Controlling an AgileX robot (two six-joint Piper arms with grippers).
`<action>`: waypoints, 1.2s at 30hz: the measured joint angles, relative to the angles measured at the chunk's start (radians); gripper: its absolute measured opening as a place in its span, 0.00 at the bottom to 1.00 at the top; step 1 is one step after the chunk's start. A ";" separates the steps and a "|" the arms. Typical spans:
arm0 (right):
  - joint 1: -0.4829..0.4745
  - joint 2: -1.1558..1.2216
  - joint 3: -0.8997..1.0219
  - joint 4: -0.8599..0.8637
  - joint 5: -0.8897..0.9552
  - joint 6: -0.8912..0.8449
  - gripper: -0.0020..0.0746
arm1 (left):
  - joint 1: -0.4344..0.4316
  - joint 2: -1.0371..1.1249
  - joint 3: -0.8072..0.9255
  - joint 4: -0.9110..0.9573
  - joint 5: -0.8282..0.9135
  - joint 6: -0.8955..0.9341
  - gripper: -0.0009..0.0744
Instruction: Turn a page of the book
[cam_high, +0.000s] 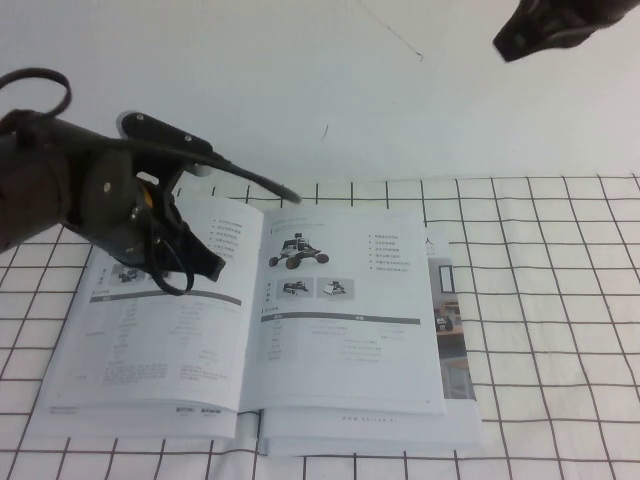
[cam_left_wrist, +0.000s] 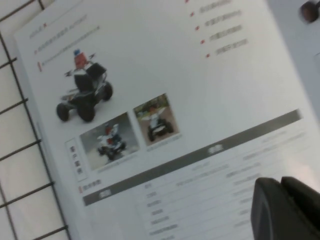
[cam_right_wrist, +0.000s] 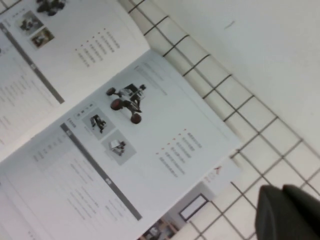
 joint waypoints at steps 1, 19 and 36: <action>-0.002 -0.030 0.000 -0.025 0.000 0.008 0.03 | 0.000 -0.025 0.000 -0.048 -0.002 0.022 0.01; -0.002 -0.747 0.244 -0.148 0.005 0.056 0.03 | 0.000 -0.591 0.000 -0.601 0.286 0.392 0.01; -0.002 -1.481 1.324 -0.080 -0.365 0.055 0.03 | 0.000 -1.097 0.117 -0.573 0.427 0.301 0.01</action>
